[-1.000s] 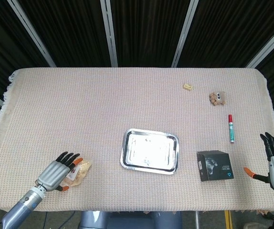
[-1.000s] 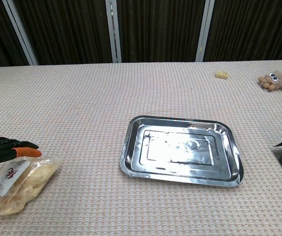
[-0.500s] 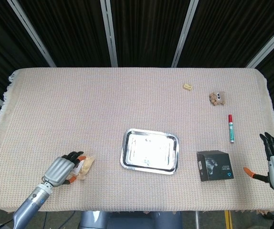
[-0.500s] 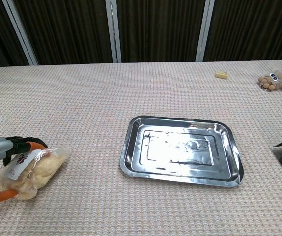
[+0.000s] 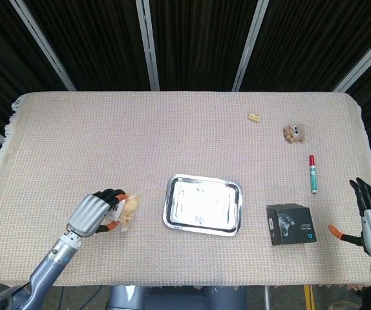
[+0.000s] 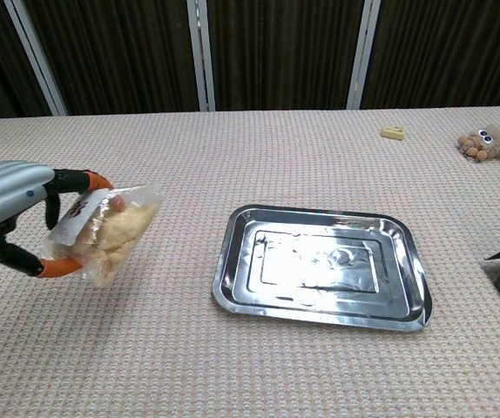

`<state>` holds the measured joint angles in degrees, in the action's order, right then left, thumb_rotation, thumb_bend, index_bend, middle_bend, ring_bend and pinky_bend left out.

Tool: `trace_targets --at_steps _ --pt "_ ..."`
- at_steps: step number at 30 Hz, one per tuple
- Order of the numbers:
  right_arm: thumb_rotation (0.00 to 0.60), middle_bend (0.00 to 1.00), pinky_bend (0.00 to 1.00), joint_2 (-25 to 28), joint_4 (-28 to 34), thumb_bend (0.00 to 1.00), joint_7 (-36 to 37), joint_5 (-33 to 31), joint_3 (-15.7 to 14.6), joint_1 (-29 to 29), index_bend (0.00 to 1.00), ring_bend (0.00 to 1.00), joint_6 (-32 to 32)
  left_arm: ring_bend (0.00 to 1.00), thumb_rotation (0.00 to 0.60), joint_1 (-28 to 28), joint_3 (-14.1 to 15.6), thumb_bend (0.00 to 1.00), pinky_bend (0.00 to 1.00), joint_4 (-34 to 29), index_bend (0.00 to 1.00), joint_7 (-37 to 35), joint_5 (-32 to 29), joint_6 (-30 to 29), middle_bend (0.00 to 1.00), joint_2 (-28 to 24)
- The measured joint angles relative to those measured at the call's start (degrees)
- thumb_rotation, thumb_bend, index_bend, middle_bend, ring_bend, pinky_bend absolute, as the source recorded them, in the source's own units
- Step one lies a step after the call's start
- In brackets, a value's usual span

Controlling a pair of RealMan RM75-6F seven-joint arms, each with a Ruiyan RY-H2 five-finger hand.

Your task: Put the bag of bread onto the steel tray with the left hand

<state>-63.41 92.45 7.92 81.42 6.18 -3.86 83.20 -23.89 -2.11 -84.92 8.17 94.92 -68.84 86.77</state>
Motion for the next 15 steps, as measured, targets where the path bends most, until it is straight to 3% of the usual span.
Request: trace_targets --at_steps 15 --pt "0.600 0.00 0.00 0.8 0.8 0.04 -0.3 0.1 -0.4 1.2 0.00 0.00 1.5 0.26 0.600 -15.2 -8.5 0.57 0.49 6.7 0.53 5.6 -2.3 12.0 0.23 12.4"
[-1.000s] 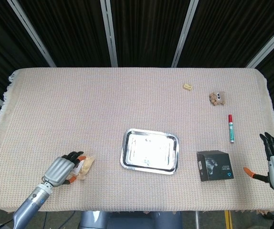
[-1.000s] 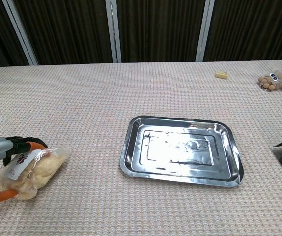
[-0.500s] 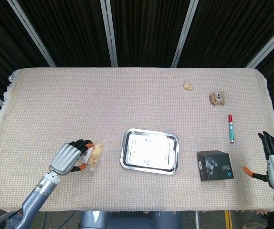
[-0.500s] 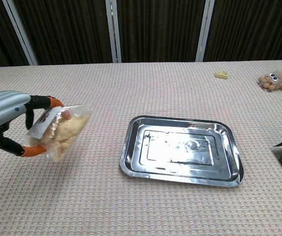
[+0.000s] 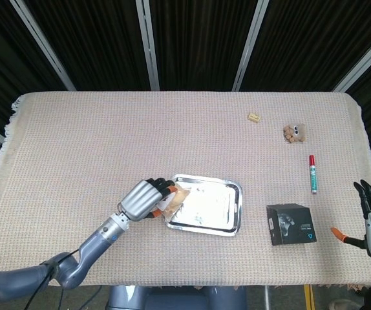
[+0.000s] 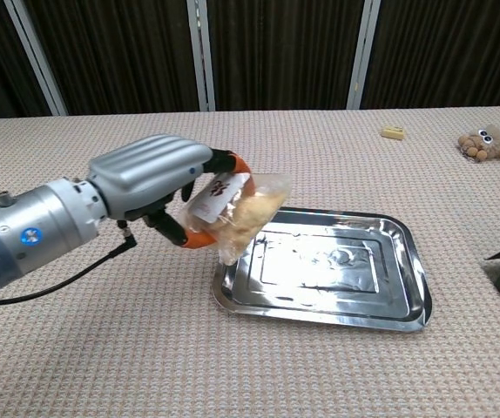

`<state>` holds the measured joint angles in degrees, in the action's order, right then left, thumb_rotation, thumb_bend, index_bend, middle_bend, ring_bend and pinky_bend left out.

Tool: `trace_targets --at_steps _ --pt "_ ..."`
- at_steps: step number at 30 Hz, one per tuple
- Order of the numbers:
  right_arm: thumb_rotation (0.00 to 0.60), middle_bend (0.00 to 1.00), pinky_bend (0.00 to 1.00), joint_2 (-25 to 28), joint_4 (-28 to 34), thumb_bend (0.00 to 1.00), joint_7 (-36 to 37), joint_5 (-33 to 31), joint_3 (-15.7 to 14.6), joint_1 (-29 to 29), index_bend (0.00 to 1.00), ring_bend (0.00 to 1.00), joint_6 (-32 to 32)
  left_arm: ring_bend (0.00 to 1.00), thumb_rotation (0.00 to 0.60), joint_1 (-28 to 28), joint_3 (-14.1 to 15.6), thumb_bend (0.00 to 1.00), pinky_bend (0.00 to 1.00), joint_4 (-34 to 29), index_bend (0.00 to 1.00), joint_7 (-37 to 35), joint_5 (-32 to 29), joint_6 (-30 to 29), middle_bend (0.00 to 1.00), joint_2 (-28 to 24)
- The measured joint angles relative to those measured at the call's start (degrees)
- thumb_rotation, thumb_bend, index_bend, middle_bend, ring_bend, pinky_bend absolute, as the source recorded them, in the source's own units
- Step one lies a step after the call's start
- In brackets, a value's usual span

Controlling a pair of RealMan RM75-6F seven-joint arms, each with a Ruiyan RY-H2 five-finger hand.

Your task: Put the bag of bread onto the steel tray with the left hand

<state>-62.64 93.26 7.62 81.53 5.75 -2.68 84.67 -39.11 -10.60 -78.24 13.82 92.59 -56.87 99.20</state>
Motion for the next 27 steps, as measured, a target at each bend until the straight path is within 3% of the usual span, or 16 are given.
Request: trace_targets --at_steps 3,4,5,6,8,9,11,18,27 --pt "0.600 0.00 0.00 0.3 0.4 0.04 -0.1 0.1 -0.1 0.3 0.00 0.00 0.3 0.25 0.600 -2.6 -1.2 0.55 0.49 1.7 0.51 1.1 -1.2 2.1 0.22 2.5" --pt "0.600 0.00 0.00 0.4 0.5 0.04 -0.1 0.1 -0.2 0.4 0.00 0.00 0.5 0.24 0.600 -3.6 -1.6 0.51 0.49 2.4 0.48 1.7 -1.6 2.9 0.21 3.5" --pt "0.600 0.00 0.00 0.5 0.6 0.04 -0.2 0.2 -0.2 0.5 0.00 0.00 0.6 0.19 0.600 -4.3 -1.8 0.43 0.47 3.0 0.36 2.2 -2.0 3.5 0.17 4.2" --pt "0.600 0.00 0.00 0.6 0.7 0.04 -0.3 0.2 -0.3 0.6 0.00 0.00 0.7 0.11 0.600 -5.0 -2.1 0.29 0.38 3.7 0.21 2.6 -2.3 4.0 0.10 5.0" --pt "0.600 0.00 0.00 0.8 1.0 0.04 -0.4 0.3 -0.3 0.7 0.00 0.00 0.9 0.01 0.600 -6.4 -2.6 0.09 0.15 4.9 0.02 3.6 -3.2 4.9 0.01 6.8" --pt "0.600 0.00 0.00 0.9 1.2 0.04 -0.5 0.3 -0.3 0.8 0.00 0.00 0.9 0.00 0.600 -6.8 -2.8 0.02 0.04 5.3 0.00 4.0 -3.8 5.3 0.00 7.5" --pt "0.600 0.00 0.00 1.3 1.5 0.04 -0.7 0.5 -0.4 0.8 0.00 0.00 1.0 0.00 0.600 -7.5 -3.2 0.00 0.00 5.7 0.00 5.1 -5.6 6.8 0.00 8.5" --pt "0.600 0.00 0.00 1.8 2.4 0.04 -1.4 0.9 -0.5 0.7 0.00 0.00 0.8 0.00 0.579 -9.2 -5.6 0.00 0.00 3.7 0.00 8.6 -12.3 8.9 0.00 10.1" --pt "0.600 0.00 0.00 1.5 1.7 0.04 -1.8 0.9 -0.3 0.1 0.00 0.00 0.1 0.00 0.580 -5.7 -4.9 0.04 0.00 -2.6 0.00 7.6 -12.7 2.7 0.00 4.1"
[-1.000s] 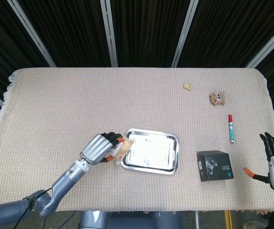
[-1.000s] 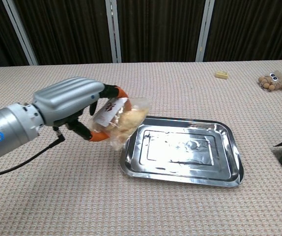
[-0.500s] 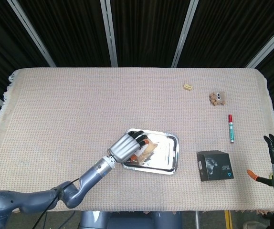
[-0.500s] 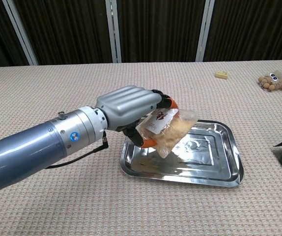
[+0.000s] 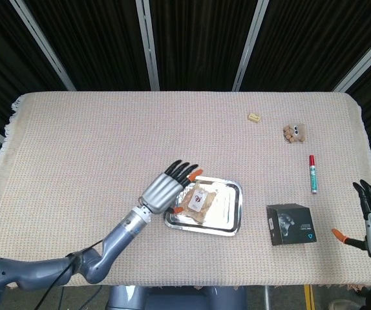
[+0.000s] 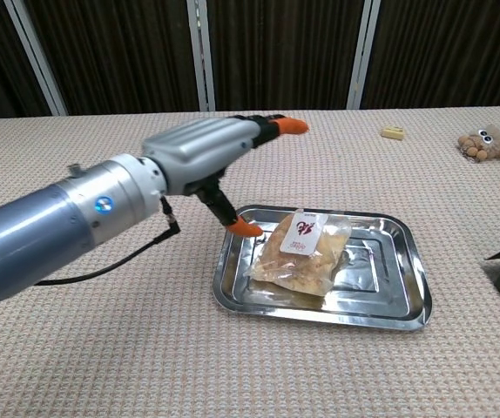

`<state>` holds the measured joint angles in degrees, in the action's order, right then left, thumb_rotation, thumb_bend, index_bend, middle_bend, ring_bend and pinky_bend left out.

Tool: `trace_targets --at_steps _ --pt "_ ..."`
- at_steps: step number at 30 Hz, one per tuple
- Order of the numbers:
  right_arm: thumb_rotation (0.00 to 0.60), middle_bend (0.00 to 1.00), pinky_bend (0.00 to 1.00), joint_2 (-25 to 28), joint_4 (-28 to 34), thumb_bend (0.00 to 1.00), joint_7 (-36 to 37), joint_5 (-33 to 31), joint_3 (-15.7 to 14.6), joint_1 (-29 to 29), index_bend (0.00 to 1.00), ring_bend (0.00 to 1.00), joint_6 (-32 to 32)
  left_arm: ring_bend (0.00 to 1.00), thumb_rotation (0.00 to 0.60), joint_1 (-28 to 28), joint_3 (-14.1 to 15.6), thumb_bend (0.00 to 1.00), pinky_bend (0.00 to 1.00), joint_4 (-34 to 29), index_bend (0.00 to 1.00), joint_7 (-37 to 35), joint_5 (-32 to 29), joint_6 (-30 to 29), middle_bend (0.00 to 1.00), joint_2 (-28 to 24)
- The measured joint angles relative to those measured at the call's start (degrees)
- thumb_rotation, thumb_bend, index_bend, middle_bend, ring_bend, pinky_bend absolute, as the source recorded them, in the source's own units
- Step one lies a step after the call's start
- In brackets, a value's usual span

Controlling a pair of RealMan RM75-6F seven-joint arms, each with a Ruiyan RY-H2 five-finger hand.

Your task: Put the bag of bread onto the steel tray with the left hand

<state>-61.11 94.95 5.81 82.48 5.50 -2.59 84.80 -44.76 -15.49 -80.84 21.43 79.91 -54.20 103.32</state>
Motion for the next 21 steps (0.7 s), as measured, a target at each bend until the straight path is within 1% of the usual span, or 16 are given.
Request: trace_targets --at_steps 4,6,12,16,19,21 --pt "0.600 0.00 0.00 -0.6 -1.0 0.04 -1.1 -0.9 0.3 -0.4 0.00 0.00 -0.6 0.00 0.579 5.0 2.3 0.05 0.00 -4.3 0.00 -1.3 0.7 -6.0 0.00 -6.2" --pt "0.600 0.00 0.00 -0.8 -1.3 0.04 -1.4 -1.1 0.5 -0.5 0.00 0.00 -0.7 0.00 0.579 7.2 3.4 0.06 0.00 -6.0 0.00 -1.3 0.9 -7.7 0.00 -9.5" --pt "0.600 0.00 0.00 -2.4 -3.1 0.04 -3.8 -2.1 0.9 -1.2 0.00 0.00 -1.3 0.00 0.579 15.4 8.1 0.05 0.00 -12.7 0.00 -2.4 1.0 -14.1 0.00 -21.9" --pt "0.600 0.00 0.00 -3.1 -4.0 0.04 -5.5 -2.6 1.3 -1.5 0.00 0.00 -1.4 0.00 0.580 21.6 11.7 0.05 0.00 -16.8 0.00 -5.6 1.4 -19.2 0.00 -30.8" --pt "0.600 0.00 0.00 -4.0 -4.7 0.04 -7.2 -3.1 1.5 -1.7 0.00 0.00 -1.3 0.00 0.582 25.8 14.1 0.05 0.00 -18.6 0.00 -8.7 3.0 -23.5 0.00 -35.7" --pt "0.600 0.00 0.00 -4.5 -4.8 0.04 -7.6 -3.2 1.5 -1.9 0.00 0.00 -1.5 0.00 0.581 27.8 15.6 0.05 0.00 -19.2 0.00 -10.4 4.6 -26.0 0.00 -37.5"
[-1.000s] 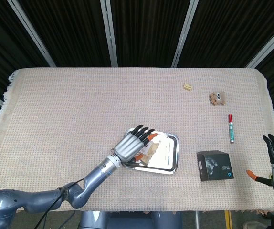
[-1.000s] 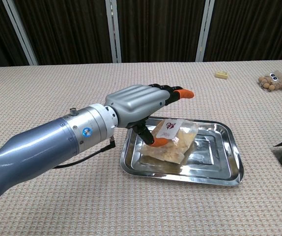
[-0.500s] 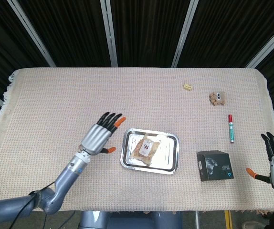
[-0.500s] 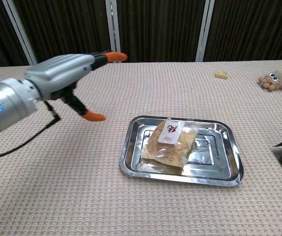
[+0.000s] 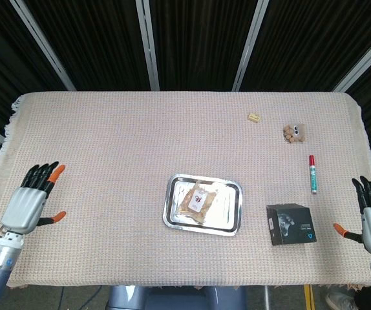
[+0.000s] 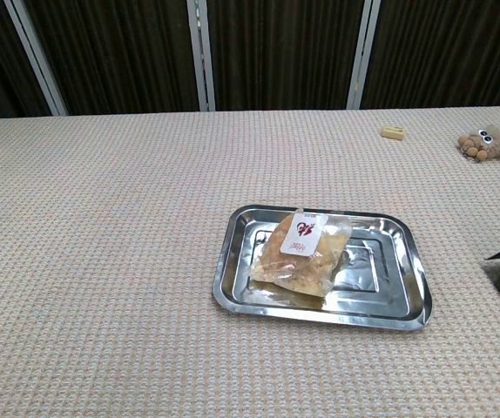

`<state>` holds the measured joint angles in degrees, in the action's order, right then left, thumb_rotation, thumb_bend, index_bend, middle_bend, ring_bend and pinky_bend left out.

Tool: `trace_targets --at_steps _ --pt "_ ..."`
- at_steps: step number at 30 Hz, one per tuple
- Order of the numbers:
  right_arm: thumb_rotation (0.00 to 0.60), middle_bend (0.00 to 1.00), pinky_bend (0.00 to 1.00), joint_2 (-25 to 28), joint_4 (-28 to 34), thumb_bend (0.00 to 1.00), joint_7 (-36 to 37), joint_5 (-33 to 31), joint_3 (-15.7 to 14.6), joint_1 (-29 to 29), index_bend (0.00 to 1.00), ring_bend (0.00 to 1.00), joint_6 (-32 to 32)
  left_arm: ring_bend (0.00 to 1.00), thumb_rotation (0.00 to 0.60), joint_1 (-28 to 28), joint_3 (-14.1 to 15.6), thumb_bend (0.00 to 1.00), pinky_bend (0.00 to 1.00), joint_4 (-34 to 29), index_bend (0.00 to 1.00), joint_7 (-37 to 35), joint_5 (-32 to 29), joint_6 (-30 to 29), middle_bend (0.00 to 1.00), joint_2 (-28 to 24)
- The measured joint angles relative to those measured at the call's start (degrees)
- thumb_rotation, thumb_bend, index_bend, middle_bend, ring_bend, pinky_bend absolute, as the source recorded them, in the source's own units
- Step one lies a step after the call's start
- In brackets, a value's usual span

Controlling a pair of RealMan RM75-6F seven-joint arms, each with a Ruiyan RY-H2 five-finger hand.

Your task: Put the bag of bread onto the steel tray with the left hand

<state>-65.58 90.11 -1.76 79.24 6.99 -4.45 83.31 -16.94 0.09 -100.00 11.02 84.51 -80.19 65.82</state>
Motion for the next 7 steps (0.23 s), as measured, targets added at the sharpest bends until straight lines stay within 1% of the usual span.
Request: trace_targets --at_steps 4,7 --pt "0.600 0.00 0.00 -0.3 0.2 0.04 -0.2 0.4 -0.2 -0.1 0.00 0.00 -0.1 0.00 0.579 3.8 3.0 0.05 0.00 -0.8 0.00 -3.0 4.6 -4.6 0.00 -1.6" --pt "0.600 0.00 0.00 -0.2 0.5 0.04 -0.3 0.8 -0.3 -0.2 0.00 0.00 0.1 0.00 0.579 5.8 5.0 0.05 0.00 -0.7 0.00 -3.4 7.6 -6.7 0.00 -1.9"
